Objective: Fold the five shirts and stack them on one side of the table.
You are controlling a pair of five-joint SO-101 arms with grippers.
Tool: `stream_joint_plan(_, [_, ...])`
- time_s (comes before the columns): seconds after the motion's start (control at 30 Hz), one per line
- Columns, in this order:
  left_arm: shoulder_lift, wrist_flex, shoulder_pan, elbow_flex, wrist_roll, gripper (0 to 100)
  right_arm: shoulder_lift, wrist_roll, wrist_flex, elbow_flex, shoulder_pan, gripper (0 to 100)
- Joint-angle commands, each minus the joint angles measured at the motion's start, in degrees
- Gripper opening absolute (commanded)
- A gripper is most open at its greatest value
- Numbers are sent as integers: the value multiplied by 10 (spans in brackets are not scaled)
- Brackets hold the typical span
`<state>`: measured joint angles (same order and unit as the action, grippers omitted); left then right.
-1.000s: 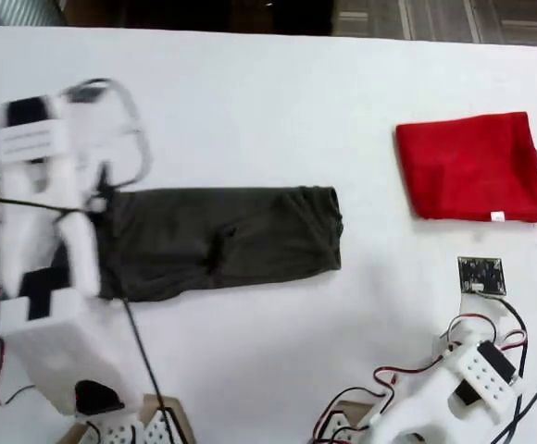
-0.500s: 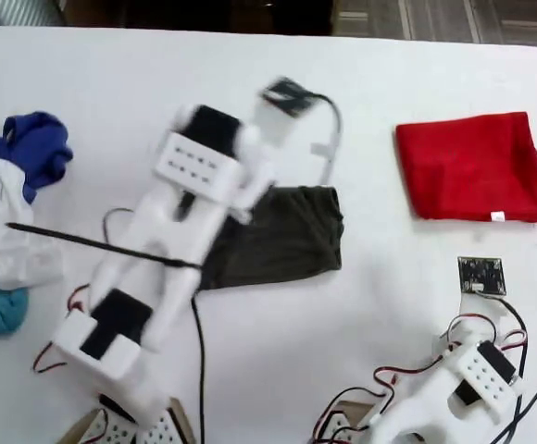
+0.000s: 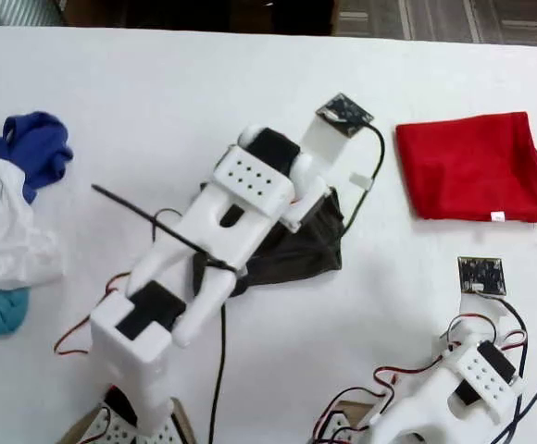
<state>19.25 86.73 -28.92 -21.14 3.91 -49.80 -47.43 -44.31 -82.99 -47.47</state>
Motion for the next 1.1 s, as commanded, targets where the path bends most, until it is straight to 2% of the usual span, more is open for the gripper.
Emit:
stream_joint_plan(0.0, [-4,-8,-7,-17,-3,41,-14,-3,5,-1,-3,62])
stream_joint_plan(0.2, [-4,19,2,-72,-3,257,-14,-3,5,-1,-3,62])
stream_joint_plan(0.33, [-4,96,50,-184,3,232,-14,-3,5,-1,-3,62])
stream_joint_plan(0.47, [-4,159,156,-256,3,172,-14,-3,5,-1,-3,62])
stream_joint_plan(0.57, [-4,158,259,-226,2,11,-14,20,5,-1,-3,29])
stream_joint_plan(0.63, [-7,158,321,-183,2,40,-14,39,12,-1,-3,22])
stream_joint_plan(0.73, [-50,157,406,-91,20,28,-13,49,6,14,7,20])
stream_joint_plan(0.87, [-170,146,516,58,113,27,-9,56,-114,108,95,20])
stream_joint_plan(0.97, [-278,87,636,172,164,27,-8,137,-206,218,210,20])
stream_joint_plan(1.07, [-367,-9,769,310,190,27,0,207,-252,301,348,20])
